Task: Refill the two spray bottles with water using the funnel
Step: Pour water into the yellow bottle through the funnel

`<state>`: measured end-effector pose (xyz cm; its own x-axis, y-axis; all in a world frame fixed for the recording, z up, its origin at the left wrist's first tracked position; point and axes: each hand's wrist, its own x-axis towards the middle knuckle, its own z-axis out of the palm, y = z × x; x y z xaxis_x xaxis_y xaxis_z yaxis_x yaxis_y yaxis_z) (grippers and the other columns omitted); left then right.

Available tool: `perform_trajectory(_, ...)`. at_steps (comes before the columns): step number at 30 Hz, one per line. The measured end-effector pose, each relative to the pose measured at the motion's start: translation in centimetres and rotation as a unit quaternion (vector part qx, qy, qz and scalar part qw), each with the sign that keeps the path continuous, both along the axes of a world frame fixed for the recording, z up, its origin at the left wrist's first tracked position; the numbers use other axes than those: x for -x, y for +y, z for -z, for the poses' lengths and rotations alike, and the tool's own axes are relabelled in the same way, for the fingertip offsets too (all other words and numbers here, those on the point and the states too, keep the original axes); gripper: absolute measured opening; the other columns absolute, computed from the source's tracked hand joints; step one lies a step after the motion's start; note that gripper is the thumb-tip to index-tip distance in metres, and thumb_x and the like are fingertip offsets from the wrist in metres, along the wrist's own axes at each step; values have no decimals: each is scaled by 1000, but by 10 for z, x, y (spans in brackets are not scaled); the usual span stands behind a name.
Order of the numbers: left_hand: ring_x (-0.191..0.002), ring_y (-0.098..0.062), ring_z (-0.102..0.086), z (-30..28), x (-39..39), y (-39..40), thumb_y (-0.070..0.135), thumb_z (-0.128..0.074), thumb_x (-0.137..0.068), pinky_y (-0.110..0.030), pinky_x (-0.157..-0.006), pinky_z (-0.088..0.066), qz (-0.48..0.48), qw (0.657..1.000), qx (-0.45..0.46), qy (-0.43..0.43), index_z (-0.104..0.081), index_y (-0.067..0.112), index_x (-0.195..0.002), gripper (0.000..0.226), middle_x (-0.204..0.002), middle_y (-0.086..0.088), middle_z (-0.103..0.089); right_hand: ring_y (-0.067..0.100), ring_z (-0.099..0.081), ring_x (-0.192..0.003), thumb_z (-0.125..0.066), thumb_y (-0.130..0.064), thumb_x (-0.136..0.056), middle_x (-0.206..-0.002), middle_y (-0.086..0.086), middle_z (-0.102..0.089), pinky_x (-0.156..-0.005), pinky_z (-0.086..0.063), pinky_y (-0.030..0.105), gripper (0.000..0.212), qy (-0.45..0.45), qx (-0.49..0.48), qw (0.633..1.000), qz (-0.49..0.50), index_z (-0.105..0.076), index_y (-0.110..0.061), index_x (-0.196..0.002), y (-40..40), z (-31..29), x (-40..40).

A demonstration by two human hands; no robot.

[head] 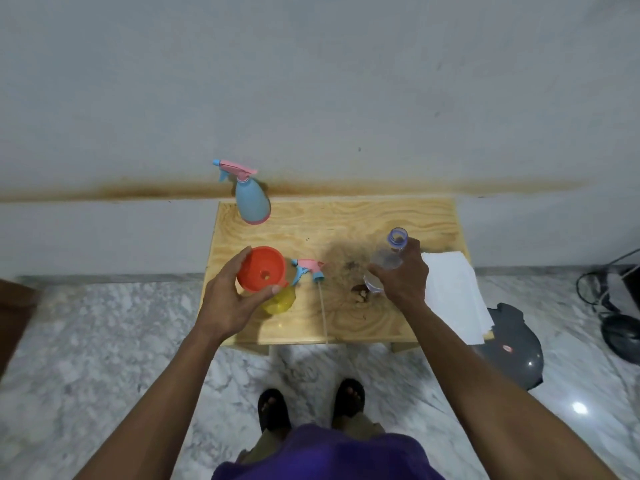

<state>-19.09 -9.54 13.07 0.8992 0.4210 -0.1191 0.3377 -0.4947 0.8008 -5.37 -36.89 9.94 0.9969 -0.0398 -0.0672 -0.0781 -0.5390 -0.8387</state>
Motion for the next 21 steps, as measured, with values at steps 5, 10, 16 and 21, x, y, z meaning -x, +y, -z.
perform_trajectory(5, -127, -4, -43, -4, 0, -3, 49, -82, -69, -34, -101, -47, -4, 1000, 4, 9, -40, 28, -151, 95, -148, 3, -50, 15, -58, -89, -91, -20, -64, -99, -6, -61, -75, -38, 21, 64, 10, -9, 1000, 17, -52, -18, -115, -10, 12, -2)
perform_trajectory(10, -126, -5, -43, -5, 1, -3, 52, -81, -69, -40, -100, -51, -6, 1000, -3, 16, -39, 31, -151, 95, -147, 7, -49, 14, -56, -91, -89, -18, -66, -103, -5, -60, -68, -36, 16, 64, 26, -23, 999, 2, -50, -18, -117, -13, 14, -4)
perform_trajectory(16, -125, -5, -44, -2, 1, -1, 45, -84, -73, -42, -100, -52, -6, 1000, -2, 15, -39, 30, -151, 92, -143, 12, -48, 13, -59, -90, -88, -12, -67, -103, -5, -63, -67, -39, 8, 62, 43, -28, 999, -2, -48, -20, -114, -14, 18, 1)
perform_trajectory(21, -127, -3, -45, 0, 1, -1, 42, -86, -73, -37, -101, -50, -5, 1000, 11, 7, -40, 29, -151, 92, -143, 16, -47, 2, -52, -76, -85, -11, -70, -96, -11, -57, -57, -38, -1, 61, 45, -34, 998, 4, -46, -24, -113, -12, 10, 4)
